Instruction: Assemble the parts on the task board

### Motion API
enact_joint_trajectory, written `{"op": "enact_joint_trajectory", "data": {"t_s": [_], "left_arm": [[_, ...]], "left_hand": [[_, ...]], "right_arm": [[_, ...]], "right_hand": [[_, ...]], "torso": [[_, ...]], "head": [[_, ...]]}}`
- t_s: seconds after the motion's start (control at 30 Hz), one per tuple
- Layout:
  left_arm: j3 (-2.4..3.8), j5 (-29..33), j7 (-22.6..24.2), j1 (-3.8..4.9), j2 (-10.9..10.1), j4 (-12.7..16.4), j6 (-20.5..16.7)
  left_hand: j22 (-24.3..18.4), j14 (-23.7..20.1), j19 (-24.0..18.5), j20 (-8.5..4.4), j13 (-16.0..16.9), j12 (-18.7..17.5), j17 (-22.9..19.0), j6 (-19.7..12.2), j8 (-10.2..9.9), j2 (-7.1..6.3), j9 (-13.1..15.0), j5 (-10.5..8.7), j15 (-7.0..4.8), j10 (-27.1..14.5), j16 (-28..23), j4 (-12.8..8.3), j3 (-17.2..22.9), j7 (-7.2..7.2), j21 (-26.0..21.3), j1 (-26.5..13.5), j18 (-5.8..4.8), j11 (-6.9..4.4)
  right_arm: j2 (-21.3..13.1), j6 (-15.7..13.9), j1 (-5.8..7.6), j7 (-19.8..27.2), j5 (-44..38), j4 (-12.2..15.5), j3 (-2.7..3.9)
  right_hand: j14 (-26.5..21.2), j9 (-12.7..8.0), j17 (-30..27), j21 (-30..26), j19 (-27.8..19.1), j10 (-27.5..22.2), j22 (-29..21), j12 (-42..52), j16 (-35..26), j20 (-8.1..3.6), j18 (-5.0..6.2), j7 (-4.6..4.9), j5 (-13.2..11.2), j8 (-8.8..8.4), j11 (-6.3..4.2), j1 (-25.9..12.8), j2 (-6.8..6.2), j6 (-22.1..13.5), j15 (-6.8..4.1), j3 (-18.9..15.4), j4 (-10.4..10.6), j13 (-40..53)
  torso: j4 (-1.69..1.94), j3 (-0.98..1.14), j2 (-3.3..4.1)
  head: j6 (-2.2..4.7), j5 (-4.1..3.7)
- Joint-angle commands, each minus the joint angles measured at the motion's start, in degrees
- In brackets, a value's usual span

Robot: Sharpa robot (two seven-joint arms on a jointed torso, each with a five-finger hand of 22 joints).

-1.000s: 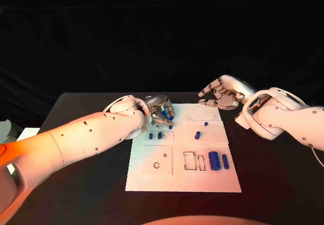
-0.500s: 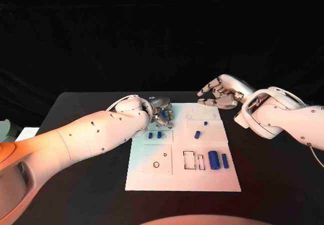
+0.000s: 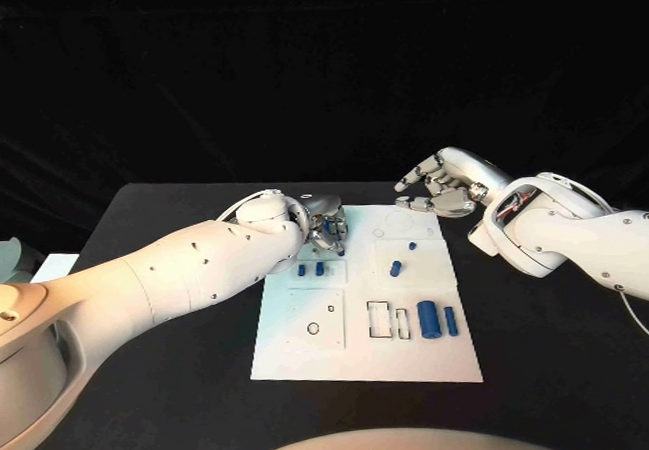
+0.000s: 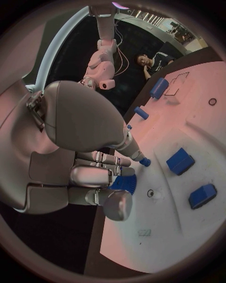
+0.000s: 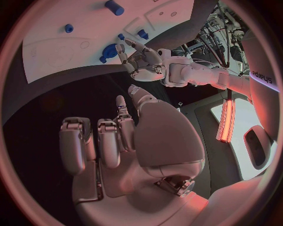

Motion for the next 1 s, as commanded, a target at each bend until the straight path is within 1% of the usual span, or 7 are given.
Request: {"op": "enact_joint_trajectory", "data": {"t_s": [0.03,0.37,0.73,1.0], "left_arm": [[-0.01,-0.6,0.4,-0.14,0.4,-0.3,1.4],[-0.06,-0.6,0.5,-0.67,0.8,-0.3,2.0],[-0.07,-0.6,0.1,-0.76,0.9,-0.2,2.3],[-0.07,-0.6,-0.4,-0.88,1.2,-0.7,2.9]], "left_hand": [[0.5,1.7,0.4,0.0,-0.1,-0.6,-0.4,0.6,-0.5,-0.15,-0.1,0.07,-0.41,0.8,-0.3,0.1,0.6,-0.03,0.5,-0.1,-0.74,-0.03],[1.7,1.7,0.6,-0.05,-0.1,-1.7,-1.1,1.1,-1.0,-0.43,-0.3,0.05,-0.46,1.7,-0.5,0.0,1.4,-0.02,1.6,-0.6,-0.95,-0.06],[2.6,1.6,0.8,-0.09,0.0,-2.4,-1.5,1.6,-1.3,-0.42,-0.4,0.09,-0.51,2.3,-0.5,-0.3,2.1,-0.01,2.3,-0.6,-1.08,-0.1],[2.9,1.6,0.7,-0.12,0.0,-3.5,-1.7,2.0,-1.9,-0.18,-0.5,0.12,-0.5,2.9,-0.4,-0.9,3.6,0.1,2.6,-0.2,-1.12,-0.06]], "right_arm": [[0.1,0.6,-0.03,0.4,-0.2,0.1,0.01],[0.1,0.6,-0.03,0.4,-0.2,0.1,0.01],[0.1,0.6,-0.03,0.4,-0.2,0.2,0.02],[0.1,0.6,-0.02,0.4,-0.2,0.2,0.02]], "right_hand": [[5.6,-0.1,13.4,-0.4,2.0,1.4,7.5,-0.1,-0.3,0.17,1.17,0.07,0.3,0.16,0.1,0.5,-0.11,-0.2,0.29,-0.4,0.0,9.2],[5.6,-0.1,13.4,-0.3,2.0,1.4,7.5,0.0,-0.3,0.16,1.17,0.06,0.4,0.16,0.09,0.6,-0.04,-0.2,0.29,-0.4,0.0,9.2],[5.6,-0.1,13.4,-0.3,2.0,1.4,7.5,0.0,-0.3,0.16,1.17,0.06,0.4,0.16,0.09,0.6,-0.04,-0.2,0.29,-0.4,0.0,9.2],[5.6,-0.1,13.4,-0.3,2.0,1.4,7.5,0.0,-0.3,0.16,1.17,0.06,0.4,0.16,0.09,0.6,-0.04,-0.2,0.29,-0.4,0.0,9.2]], "torso": [[0.0,0.0,-0.01],[-0.01,0.02,-0.02],[0.05,0.04,-0.03],[0.02,-0.01,-0.02]], "head": [[-0.01,0.03],[-0.19,-0.08],[-0.14,-0.14],[-0.15,-0.15]]}}
